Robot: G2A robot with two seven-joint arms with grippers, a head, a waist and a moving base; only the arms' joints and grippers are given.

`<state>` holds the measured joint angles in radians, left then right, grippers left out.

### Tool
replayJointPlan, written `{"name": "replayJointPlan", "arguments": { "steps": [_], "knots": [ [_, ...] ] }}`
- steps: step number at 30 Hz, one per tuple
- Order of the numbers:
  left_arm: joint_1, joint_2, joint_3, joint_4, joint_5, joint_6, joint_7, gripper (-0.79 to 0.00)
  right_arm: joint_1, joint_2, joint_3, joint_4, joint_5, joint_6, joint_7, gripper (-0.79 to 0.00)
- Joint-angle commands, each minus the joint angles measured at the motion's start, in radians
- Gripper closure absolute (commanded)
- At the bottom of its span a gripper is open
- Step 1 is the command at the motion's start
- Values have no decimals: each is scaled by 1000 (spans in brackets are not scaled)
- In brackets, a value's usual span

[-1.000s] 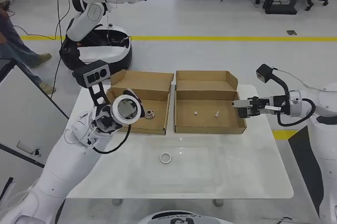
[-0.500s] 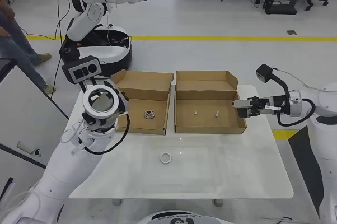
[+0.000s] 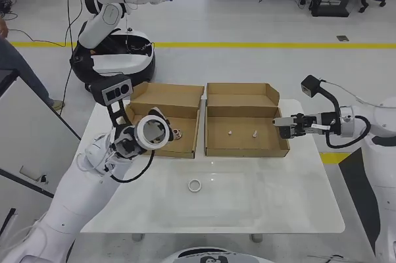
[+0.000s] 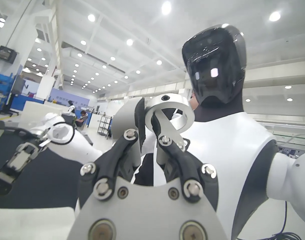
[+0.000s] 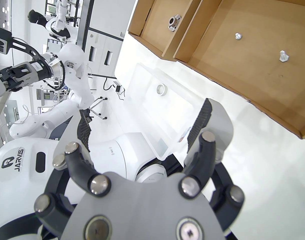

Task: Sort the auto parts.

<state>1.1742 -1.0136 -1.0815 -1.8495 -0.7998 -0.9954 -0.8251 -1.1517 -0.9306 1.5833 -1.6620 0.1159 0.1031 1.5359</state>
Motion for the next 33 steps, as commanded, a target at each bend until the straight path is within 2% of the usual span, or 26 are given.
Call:
{"name": "replayJointPlan", "arguments": {
  "steps": [1, 7, 14, 33],
  "knots": [
    [-2, 6, 7, 2, 19, -5, 5, 0, 0, 0, 0, 0, 0, 0, 0, -785],
    [-3, 17, 17, -15, -18, -17, 17, 0, 0, 0, 0, 0, 0, 0, 0, -785],
    [8, 9, 4, -59, -125, -17, 17, 0, 0, 0, 0, 0, 0, 0, 0, -785],
    [14, 5, -2, -69, -135, -17, 17, 0, 0, 0, 0, 0, 0, 0, 0, -785]
  ]
}}
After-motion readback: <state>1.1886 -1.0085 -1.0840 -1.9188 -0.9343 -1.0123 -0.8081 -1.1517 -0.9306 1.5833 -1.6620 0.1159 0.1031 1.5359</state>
